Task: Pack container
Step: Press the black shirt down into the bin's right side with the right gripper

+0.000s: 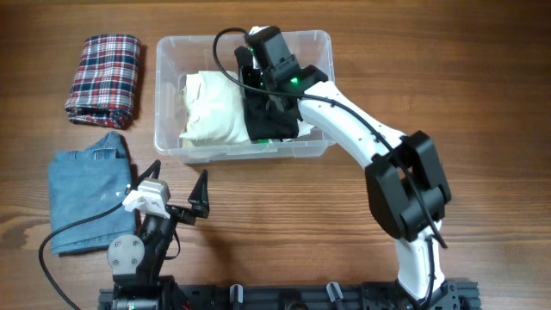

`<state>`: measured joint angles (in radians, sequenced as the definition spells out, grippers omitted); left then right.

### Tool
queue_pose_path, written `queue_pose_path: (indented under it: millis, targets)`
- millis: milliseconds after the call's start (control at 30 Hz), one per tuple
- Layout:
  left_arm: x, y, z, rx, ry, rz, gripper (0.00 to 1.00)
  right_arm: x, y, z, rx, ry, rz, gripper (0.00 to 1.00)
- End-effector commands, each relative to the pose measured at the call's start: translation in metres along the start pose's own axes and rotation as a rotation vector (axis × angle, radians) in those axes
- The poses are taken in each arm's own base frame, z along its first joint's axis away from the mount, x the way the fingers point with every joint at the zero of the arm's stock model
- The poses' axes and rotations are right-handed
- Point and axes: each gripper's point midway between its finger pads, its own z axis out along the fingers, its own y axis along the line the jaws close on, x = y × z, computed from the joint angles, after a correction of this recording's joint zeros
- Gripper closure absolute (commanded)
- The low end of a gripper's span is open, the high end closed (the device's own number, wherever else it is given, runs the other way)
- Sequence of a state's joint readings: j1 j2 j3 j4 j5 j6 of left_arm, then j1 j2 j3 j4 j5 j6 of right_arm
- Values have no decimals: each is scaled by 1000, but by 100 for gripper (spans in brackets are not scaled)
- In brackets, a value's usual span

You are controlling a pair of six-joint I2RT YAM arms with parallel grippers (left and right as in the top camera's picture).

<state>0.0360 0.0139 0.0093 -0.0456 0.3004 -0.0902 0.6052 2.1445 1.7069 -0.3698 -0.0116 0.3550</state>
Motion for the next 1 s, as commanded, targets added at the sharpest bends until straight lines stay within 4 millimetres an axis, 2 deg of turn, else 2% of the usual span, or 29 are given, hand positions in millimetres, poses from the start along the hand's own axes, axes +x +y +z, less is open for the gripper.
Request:
queue_pose_path:
  millis: [0,100,167,333,433,533,833,967]
  targets:
    - [1,3,0,-14,-2,11,0,21,-7,20,12,58,14,96]
    - [1,3,0,-14,-2,11,0,23,-9,21,15,68,14,96]
    - [1,3,0,-14,-2,11,0,18,-6,16,10,52,14,96]
    - [1,3,0,-14,-2,11,0,-17,-2,-15,10,-44,18,96]
    - [1,3,0,-14,-2,11,0,-29,-6,-31,40,-82,19,94]
    - [1,3,0,-14,-2,11,0,-20,-11,-28,64,-51,20,94]
    - [1,3,0,-14,-2,11,0,30,-30,9,120,90,78,96]
    - [1,3,0,-14,-2,11,0,38,-33,13,130,114,77,96]
